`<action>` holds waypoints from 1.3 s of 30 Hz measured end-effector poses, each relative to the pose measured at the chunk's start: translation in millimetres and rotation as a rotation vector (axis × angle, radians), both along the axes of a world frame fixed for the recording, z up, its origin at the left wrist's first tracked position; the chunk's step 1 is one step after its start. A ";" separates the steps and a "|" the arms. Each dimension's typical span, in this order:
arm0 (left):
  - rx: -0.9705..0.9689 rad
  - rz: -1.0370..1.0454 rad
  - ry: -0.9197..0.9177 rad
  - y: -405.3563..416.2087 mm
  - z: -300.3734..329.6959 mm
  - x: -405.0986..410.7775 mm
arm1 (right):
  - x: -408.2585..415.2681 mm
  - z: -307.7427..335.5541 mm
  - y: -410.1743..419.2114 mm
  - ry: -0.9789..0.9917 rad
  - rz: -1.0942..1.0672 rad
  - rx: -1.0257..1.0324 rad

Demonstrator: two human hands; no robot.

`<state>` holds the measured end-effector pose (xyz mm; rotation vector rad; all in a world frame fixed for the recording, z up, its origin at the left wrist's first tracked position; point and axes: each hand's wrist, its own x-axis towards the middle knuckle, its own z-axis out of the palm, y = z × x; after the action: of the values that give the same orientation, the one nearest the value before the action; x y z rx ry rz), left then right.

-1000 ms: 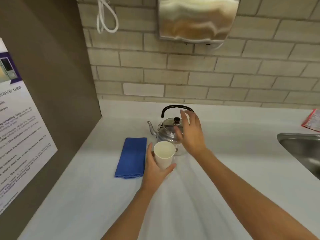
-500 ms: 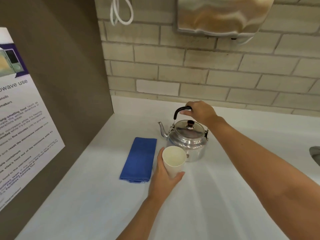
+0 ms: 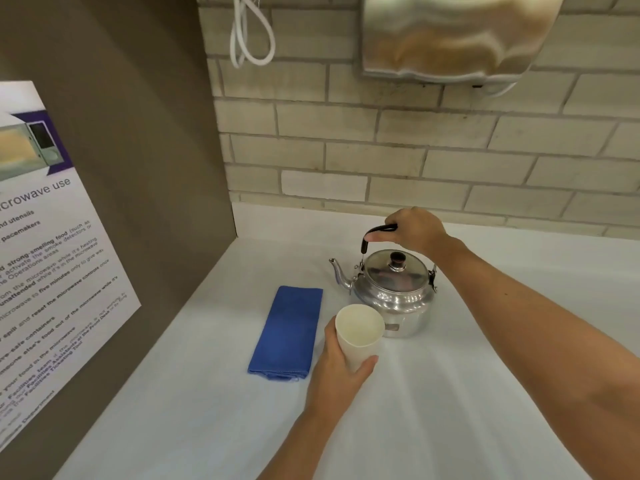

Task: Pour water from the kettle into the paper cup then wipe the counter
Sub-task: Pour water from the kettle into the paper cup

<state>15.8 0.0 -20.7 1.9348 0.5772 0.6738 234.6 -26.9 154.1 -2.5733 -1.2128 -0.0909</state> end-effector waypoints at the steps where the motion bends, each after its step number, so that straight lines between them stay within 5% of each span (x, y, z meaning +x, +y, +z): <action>1: 0.001 0.006 0.003 0.5 -0.9 0.2 | -1.5 3.1 -2.6 -0.016 -0.009 0.003; 12: 0.010 0.017 -0.033 3.3 -4.6 3.0 | -29.1 53.9 -39.9 -0.237 -0.048 -0.003; 39: 0.024 0.056 0.009 2.0 -1.3 3.1 | -110.2 95.2 -48.1 -0.603 0.046 -0.452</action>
<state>18.9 2.0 -22.0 1.9510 0.6340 0.7109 124.4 -75.0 249.3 -3.0183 -1.6515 -0.7021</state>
